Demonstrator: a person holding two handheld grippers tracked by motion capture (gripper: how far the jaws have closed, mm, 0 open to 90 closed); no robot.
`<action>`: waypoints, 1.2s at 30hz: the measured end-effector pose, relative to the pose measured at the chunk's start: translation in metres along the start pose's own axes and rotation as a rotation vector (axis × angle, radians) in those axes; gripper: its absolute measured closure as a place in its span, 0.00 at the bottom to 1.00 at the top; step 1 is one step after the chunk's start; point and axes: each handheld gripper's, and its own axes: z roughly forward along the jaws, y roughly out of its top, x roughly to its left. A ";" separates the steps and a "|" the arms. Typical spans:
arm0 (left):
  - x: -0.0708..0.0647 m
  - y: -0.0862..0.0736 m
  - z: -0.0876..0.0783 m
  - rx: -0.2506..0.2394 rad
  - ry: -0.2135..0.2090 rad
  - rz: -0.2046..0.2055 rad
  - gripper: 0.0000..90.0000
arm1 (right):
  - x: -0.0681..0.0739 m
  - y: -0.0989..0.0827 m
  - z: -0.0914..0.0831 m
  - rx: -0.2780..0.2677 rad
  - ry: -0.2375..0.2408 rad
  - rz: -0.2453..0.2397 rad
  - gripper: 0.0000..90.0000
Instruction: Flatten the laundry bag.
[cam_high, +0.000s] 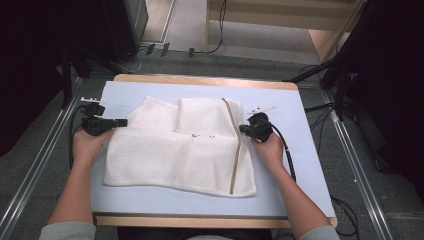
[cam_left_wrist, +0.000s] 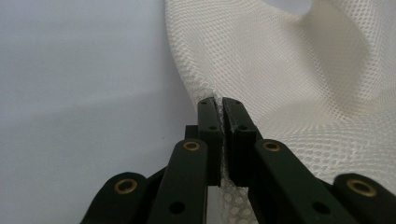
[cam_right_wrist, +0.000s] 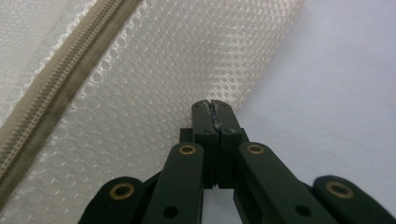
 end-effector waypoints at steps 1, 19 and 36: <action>0.000 0.000 0.000 0.000 0.000 0.000 0.98 | 0.000 0.001 -0.002 0.007 -0.017 0.005 1.00; 0.004 0.017 -0.005 -0.110 0.011 -0.036 0.98 | -0.018 -0.026 -0.068 0.002 0.000 0.028 1.00; -0.007 0.045 0.045 -0.030 -0.013 0.011 0.95 | -0.006 -0.076 -0.082 0.112 0.060 0.047 1.00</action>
